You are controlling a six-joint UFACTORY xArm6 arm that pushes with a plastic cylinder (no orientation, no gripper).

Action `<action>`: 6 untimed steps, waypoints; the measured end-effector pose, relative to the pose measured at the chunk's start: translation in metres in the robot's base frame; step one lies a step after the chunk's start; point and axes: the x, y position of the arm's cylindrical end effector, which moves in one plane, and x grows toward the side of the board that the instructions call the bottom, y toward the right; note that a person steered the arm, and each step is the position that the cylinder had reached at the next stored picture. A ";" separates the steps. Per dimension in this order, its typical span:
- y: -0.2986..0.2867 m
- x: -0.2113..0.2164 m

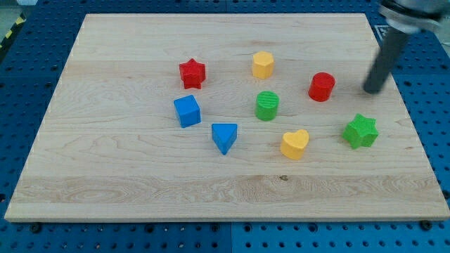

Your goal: Point at the green star

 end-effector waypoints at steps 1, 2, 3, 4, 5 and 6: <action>0.035 0.065; 0.035 0.066; -0.010 0.089; -0.036 0.102; -0.036 0.102; -0.050 0.081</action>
